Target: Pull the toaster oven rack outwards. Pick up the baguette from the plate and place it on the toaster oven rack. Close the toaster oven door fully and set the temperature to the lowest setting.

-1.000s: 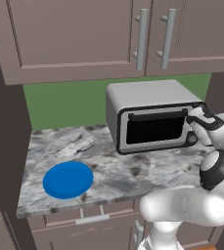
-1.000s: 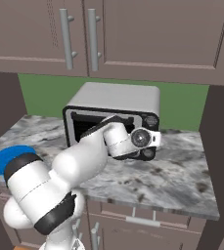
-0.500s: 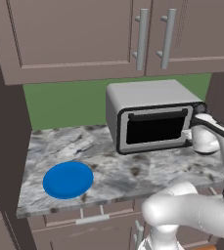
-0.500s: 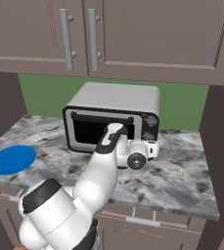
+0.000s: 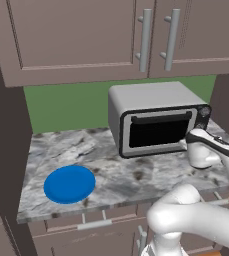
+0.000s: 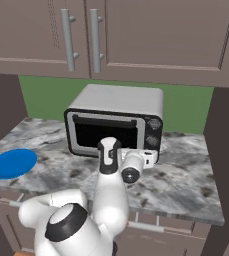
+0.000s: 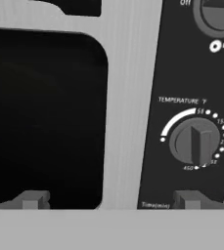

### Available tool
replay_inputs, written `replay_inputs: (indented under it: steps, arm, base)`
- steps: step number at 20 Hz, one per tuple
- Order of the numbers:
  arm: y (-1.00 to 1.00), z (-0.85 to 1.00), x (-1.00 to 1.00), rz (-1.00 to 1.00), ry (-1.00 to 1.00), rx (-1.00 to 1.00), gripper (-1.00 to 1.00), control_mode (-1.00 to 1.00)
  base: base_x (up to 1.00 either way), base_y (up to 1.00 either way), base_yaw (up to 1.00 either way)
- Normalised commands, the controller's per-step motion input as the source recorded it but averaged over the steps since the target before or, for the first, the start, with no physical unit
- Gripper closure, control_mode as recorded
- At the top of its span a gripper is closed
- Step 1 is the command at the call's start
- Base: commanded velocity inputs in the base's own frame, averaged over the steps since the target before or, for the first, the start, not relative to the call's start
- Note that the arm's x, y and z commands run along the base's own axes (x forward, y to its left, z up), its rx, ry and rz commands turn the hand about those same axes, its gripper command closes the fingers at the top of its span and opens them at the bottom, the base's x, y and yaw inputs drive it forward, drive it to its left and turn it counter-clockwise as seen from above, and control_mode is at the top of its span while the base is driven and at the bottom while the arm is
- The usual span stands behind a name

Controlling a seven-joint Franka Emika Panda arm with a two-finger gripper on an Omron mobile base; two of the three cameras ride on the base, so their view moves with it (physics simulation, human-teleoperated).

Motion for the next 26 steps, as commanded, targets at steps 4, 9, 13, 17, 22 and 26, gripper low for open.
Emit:
replay_inputs:
  steps: [4,9,13,17,22,26]
  arm:
    - [-0.17,-0.10,0.00,0.00,0.00,0.00,-1.00,-1.00]
    - [-0.25,-0.12,0.00,0.00,0.00,0.00,-1.00,-1.00]
    - [-0.25,-0.09,0.00,-0.01,0.00,0.00,-1.00,-1.00]
    - [-0.21,-0.06,0.00,-0.01,0.00,0.00,-1.00,-1.00]
    - [-0.14,0.03,0.00,-0.03,0.00,0.00,-1.00,-1.00]
    - [-0.13,0.29,0.00,-0.03,-0.04,0.00,-1.00,-1.00]
  base:
    - [0.00,0.00,0.00]
    - [0.00,0.00,0.00]
    - [0.00,0.00,0.00]
    - [0.00,0.00,0.00]
    - [0.00,0.00,0.00]
    - [0.00,0.00,0.00]
